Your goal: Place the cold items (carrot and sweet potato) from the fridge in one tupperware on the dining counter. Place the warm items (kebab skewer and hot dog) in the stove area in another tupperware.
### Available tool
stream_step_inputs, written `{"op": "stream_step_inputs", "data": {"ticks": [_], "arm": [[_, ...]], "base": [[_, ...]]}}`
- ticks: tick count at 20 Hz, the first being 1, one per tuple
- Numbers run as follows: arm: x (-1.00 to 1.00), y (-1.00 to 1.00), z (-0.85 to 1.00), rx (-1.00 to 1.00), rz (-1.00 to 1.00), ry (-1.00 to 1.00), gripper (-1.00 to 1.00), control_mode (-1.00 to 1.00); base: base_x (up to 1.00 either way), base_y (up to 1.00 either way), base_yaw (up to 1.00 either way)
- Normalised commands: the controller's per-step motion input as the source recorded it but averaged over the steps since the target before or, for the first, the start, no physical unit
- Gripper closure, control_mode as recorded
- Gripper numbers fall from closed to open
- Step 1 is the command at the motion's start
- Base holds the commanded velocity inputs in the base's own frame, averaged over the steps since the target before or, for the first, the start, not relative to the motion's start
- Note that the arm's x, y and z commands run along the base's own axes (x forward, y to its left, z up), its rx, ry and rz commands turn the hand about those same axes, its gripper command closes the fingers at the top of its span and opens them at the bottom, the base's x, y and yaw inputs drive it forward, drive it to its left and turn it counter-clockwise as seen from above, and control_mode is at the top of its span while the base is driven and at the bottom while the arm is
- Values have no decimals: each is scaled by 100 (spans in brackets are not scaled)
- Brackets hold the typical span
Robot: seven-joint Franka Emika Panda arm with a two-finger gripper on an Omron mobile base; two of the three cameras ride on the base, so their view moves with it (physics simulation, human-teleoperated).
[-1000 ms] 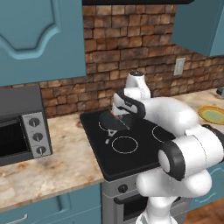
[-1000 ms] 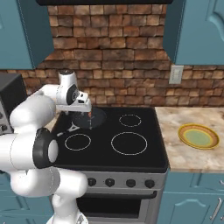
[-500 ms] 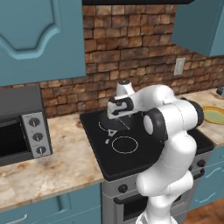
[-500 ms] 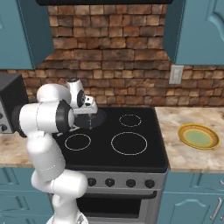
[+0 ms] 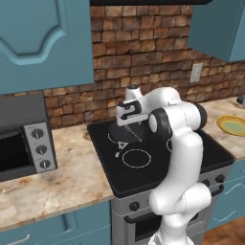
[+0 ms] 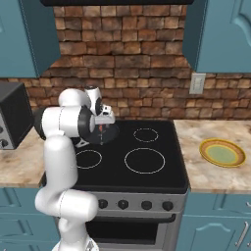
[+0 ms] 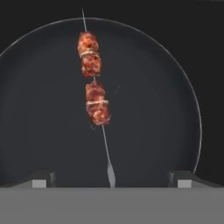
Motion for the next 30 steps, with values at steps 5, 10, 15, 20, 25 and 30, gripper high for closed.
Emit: {"op": "stream_step_inputs", "data": {"ticks": [5,10,15,20,25,30], "arm": [[1,4,-48,0,0,-2,-100,-100],[10,-6,-45,0,0,-1,-100,-100],[15,-6,-20,0,0,0,-100,-100],[0,0,-14,0,0,0,-100,-100],[0,0,-16,0,0,0,100,-100],[0,0,-7,0,0,0,100,-100]], "base": [[0,0,0],[0,0,0],[0,0,0],[0,0,0],[0,0,0],[0,0,0]]}}
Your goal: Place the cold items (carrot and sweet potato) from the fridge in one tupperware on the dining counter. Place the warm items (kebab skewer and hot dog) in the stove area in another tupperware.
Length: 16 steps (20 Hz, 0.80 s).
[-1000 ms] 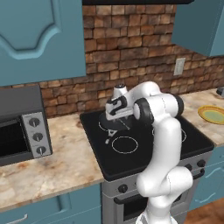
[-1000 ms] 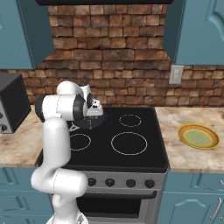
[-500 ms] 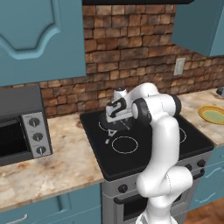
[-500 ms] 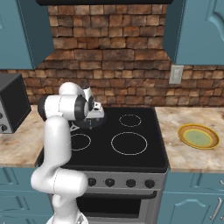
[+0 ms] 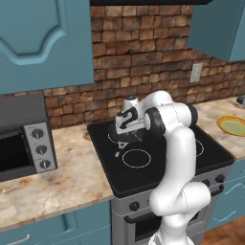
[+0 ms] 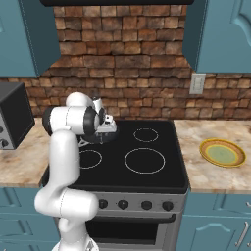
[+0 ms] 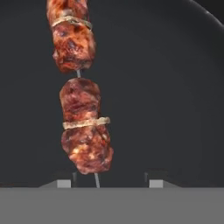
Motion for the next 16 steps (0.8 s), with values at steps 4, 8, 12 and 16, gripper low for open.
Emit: {"op": "stream_step_inputs", "data": {"ticks": [4,8,12,16], "arm": [[0,0,0,0,0,0,100,-100],[0,0,-1,0,0,-2,100,-100],[-14,-3,25,0,-1,-1,100,-100],[-57,-4,73,0,-2,-15,100,-100]], "base": [[0,0,0],[0,0,0],[0,0,0],[0,0,0]]}}
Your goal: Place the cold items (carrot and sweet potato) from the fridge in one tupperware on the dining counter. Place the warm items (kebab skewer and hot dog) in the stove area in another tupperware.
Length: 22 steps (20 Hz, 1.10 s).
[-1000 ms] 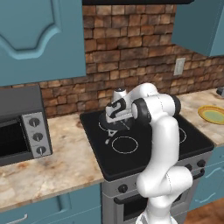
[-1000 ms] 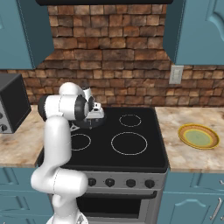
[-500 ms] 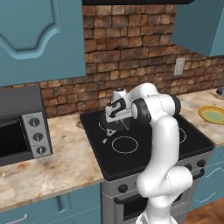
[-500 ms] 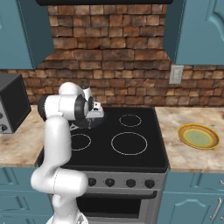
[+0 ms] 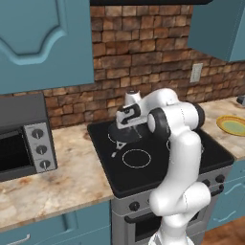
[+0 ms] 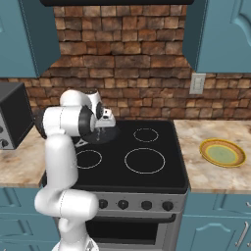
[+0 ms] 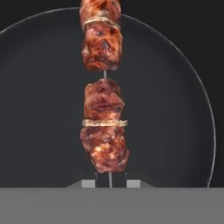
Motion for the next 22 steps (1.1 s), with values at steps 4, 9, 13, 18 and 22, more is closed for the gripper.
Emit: {"op": "stream_step_inputs", "data": {"ticks": [4,9,13,18,22], "arm": [[-94,-20,79,0,-4,-20,100,-100],[-100,-45,79,-2,4,-25,100,-100],[-63,-48,96,-1,32,5,100,-100],[-60,-24,60,-16,50,24,100,-100],[-89,-1,20,-16,61,14,100,-100]], "base": [[0,0,0],[0,0,0],[0,0,0],[0,0,0],[0,0,0]]}}
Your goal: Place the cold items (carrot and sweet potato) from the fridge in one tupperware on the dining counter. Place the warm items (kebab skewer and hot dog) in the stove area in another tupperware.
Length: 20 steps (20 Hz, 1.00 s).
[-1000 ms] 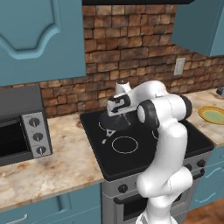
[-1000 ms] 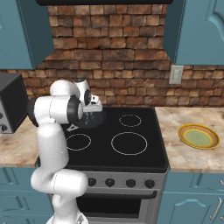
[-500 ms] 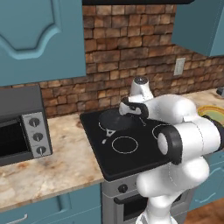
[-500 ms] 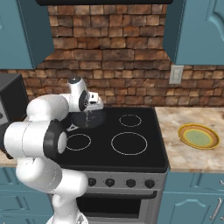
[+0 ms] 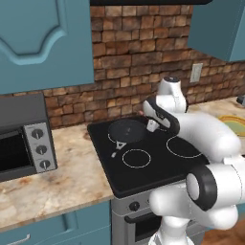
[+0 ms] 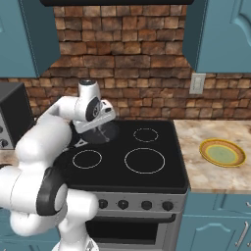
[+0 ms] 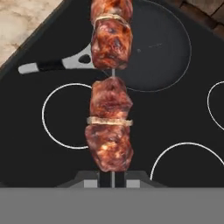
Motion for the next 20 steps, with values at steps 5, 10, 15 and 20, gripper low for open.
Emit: {"op": "stream_step_inputs", "data": {"ticks": [5,10,15,20], "arm": [[-100,-2,1,0,58,0,100,-100],[-84,5,45,-5,17,4,100,-100],[-56,-8,61,-23,-5,0,100,-100],[-100,0,5,-8,-10,-3,100,-100]], "base": [[0,0,0],[0,0,0],[0,0,0],[0,0,0]]}}
